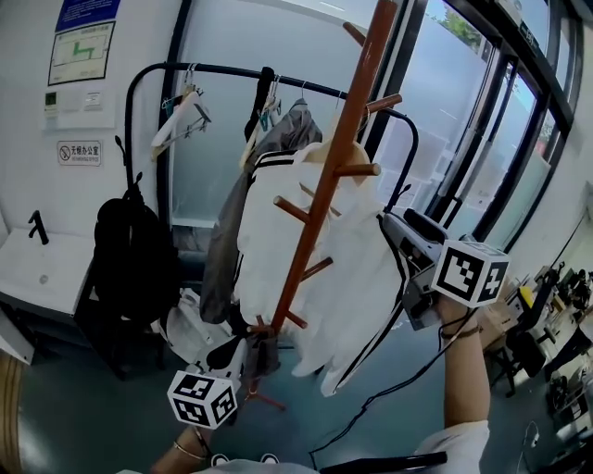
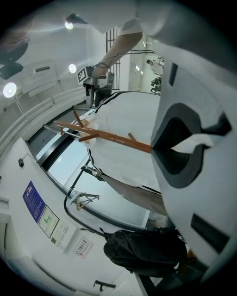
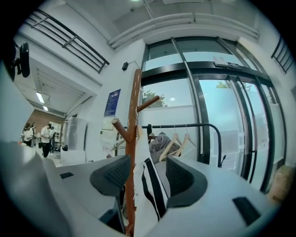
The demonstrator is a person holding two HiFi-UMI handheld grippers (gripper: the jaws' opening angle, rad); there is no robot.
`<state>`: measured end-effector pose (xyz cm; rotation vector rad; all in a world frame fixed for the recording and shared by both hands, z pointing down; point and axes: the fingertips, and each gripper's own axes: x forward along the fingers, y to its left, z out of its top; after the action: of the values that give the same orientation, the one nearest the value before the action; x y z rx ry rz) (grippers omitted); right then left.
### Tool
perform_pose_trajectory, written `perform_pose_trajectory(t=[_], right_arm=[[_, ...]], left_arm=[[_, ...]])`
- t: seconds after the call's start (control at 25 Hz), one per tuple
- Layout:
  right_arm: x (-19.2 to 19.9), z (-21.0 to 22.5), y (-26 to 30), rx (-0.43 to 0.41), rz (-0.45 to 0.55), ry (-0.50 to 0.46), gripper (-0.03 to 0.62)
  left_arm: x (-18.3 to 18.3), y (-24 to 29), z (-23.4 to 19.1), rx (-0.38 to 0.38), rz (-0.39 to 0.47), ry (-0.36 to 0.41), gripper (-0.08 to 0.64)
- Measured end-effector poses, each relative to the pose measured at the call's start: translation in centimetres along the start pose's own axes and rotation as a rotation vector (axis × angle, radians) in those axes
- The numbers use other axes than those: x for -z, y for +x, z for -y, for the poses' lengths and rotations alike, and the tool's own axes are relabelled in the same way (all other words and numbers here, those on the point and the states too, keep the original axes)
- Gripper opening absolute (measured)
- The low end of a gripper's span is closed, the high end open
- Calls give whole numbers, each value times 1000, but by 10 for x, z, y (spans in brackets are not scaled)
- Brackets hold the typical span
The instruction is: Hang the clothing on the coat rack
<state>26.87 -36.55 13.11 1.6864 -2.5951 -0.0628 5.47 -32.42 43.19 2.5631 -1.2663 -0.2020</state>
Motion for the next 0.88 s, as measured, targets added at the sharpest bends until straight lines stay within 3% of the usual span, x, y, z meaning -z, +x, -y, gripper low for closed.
perform_pose_trajectory(t=[0.52,0.88], right_arm=[[62,42,-52,227,67,117,247],[130,33,-84,370,114,230,231]], left_arm=[[10,1,6,67,-55,31,8],[20,9,15,116,-83,23,8]])
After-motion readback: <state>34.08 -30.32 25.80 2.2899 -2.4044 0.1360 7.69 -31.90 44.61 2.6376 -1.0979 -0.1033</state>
